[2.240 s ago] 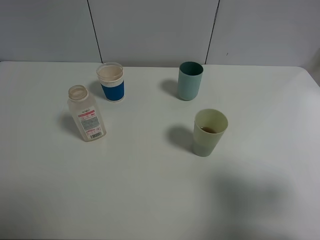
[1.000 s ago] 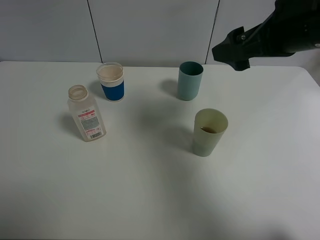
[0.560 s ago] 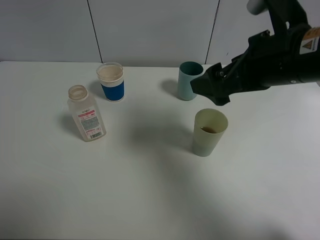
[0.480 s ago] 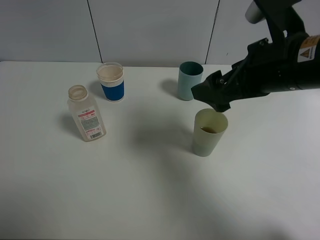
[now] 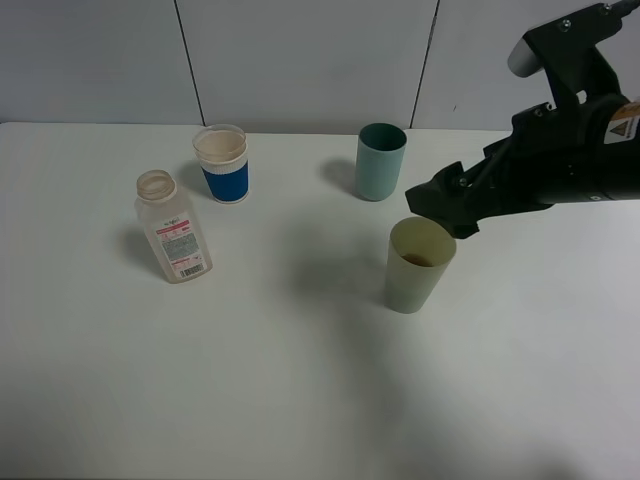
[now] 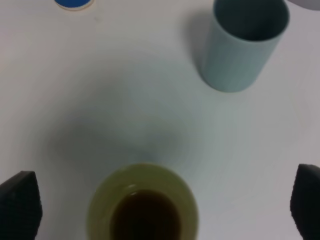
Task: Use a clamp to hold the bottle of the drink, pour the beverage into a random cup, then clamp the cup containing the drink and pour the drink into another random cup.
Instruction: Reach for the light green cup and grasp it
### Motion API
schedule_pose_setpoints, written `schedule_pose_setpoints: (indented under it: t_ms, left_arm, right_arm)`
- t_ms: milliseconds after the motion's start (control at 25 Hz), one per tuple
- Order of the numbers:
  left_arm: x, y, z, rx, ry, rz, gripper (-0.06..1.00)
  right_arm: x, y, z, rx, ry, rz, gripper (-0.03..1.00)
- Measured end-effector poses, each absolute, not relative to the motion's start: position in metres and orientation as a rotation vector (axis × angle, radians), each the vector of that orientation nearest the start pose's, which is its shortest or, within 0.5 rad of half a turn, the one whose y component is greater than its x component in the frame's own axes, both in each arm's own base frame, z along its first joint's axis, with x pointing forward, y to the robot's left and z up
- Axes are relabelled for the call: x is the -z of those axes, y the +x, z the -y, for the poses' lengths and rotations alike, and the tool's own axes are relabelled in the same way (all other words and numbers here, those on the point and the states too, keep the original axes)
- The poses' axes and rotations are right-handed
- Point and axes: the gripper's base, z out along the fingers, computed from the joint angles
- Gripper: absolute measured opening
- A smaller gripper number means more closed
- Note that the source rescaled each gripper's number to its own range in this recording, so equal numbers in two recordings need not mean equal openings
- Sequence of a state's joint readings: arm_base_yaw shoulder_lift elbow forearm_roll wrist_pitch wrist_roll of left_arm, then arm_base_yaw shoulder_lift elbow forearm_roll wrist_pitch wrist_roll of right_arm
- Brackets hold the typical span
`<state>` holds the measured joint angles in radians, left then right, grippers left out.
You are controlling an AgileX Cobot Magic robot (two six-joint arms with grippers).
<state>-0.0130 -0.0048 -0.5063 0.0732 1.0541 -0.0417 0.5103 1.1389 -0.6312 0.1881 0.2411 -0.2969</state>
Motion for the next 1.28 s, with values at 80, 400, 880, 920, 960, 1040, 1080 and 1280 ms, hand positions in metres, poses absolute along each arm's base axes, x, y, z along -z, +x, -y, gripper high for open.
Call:
schedule_pose_setpoints:
  t_ms: [80,400,880,920,960,1040,1080,1280]
  left_arm:
    - [-0.28,-0.006,-0.006,-0.053,-0.033,-2.025,1.0]
    - [-0.28,-0.006,-0.006,-0.053,-0.033,-2.025,1.0]
    - [-0.28,-0.006,-0.006,-0.053,-0.033,-2.025,1.0]
    - [-0.28,-0.006,-0.006,-0.053,-0.033,-2.025,1.0]
    - [-0.28,-0.006,-0.006,-0.053,-0.033,-2.025,1.0]
    - [-0.28,-0.006,-0.006,-0.053,-0.033,-2.025,1.0]
    - [-0.28,-0.006,-0.006,-0.053,-0.033,-2.025,1.0]
    - [-0.28,-0.006,-0.006,-0.053,-0.033,-2.025,1.0]
  right_arm:
    - [-0.258,0.194,-0.116,-0.307,-0.729,-2.12,1.0]
    - [-0.257,0.191,-0.12,-0.341,-0.797,-2.11,1.0]
    - [-0.226,0.186,-0.105,-0.17,-0.828,-2.064,1.0]
    - [-0.222,0.185,-0.103,-0.154,-0.828,-2.049,1.0]
    - [-0.218,0.183,-0.102,-0.142,-0.82,-2.036,1.0]
    - [-0.214,0.182,-0.099,-0.128,-0.781,-2.002,1.0]
    - [-0.211,0.181,-0.097,-0.126,-0.762,-1.993,1.0]
    - [-0.202,0.176,-0.094,-0.162,-0.681,-2.033,1.0]
